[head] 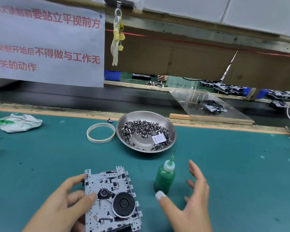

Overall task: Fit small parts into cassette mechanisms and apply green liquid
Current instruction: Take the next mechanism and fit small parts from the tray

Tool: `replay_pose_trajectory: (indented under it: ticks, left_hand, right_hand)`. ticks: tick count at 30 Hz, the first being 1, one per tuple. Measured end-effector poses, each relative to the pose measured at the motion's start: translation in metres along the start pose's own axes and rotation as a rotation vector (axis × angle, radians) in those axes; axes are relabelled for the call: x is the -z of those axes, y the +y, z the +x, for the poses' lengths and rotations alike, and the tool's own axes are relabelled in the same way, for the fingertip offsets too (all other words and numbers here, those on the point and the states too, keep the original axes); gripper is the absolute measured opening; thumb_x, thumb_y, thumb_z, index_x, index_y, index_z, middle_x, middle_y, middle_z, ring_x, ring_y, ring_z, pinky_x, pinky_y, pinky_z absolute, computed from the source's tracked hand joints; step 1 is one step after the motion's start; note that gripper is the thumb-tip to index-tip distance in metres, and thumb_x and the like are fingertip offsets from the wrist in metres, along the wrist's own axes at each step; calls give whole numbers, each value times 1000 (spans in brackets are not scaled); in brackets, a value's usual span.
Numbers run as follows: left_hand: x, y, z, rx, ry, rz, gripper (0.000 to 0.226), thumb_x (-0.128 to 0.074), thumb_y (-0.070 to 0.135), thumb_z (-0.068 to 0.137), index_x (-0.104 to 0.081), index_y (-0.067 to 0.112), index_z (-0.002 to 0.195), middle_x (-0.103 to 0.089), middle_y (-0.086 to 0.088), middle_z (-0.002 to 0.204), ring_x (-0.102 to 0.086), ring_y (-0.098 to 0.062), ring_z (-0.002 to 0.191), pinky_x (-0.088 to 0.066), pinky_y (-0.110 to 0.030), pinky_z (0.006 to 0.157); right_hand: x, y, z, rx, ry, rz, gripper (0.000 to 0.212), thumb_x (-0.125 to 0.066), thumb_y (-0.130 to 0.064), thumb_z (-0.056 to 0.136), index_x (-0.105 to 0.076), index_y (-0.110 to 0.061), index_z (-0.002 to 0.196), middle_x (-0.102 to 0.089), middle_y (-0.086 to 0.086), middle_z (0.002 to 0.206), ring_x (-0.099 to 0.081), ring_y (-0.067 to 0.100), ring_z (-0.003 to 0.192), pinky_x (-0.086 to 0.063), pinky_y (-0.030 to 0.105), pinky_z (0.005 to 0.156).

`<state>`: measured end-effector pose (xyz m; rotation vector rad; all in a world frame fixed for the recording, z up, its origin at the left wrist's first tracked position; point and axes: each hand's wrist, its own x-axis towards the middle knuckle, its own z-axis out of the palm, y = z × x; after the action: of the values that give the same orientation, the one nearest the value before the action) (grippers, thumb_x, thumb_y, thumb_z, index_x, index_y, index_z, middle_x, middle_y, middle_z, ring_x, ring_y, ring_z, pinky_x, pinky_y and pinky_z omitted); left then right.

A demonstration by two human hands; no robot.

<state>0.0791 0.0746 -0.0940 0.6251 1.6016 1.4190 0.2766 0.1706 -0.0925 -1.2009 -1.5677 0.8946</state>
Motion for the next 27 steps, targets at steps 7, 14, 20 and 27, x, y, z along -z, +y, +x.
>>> replay_pose_trajectory:
  ticks: [7,14,20,27]
  left_hand:
    - [-12,6,5,167,-192,-200,25,-54,-2,85,-60,5,108,-68,-30,93,-60,-40,82,-55,-34,48]
    - [-22,0,10,181,-186,-265,28,-54,-2,86,-56,4,113,-66,-32,98,-53,-41,91,-54,-31,48]
    - [-20,1,9,205,-205,-307,32,-55,-2,83,-52,8,114,-67,-31,95,-63,-37,76,-56,-39,52]
    - [-14,3,11,186,-233,-291,68,-68,12,55,-49,25,120,-60,-36,106,-53,-44,89,-54,-37,55]
  right_hand:
    - [-6,-1,20,-21,-349,-252,41,-63,-29,85,-33,-54,98,-55,-24,104,-51,7,107,-36,26,97]
    - [5,-9,36,-78,-259,166,40,-55,-56,62,-66,-52,100,-61,-3,70,-54,5,52,-46,17,52]
    - [9,-23,57,-314,-259,736,11,-68,-18,59,-69,-13,68,-61,-4,64,-48,-2,48,-35,10,38]
    - [-2,-17,55,-434,-248,923,33,-63,-28,61,-66,-17,92,-68,3,78,-52,7,49,-46,17,42]
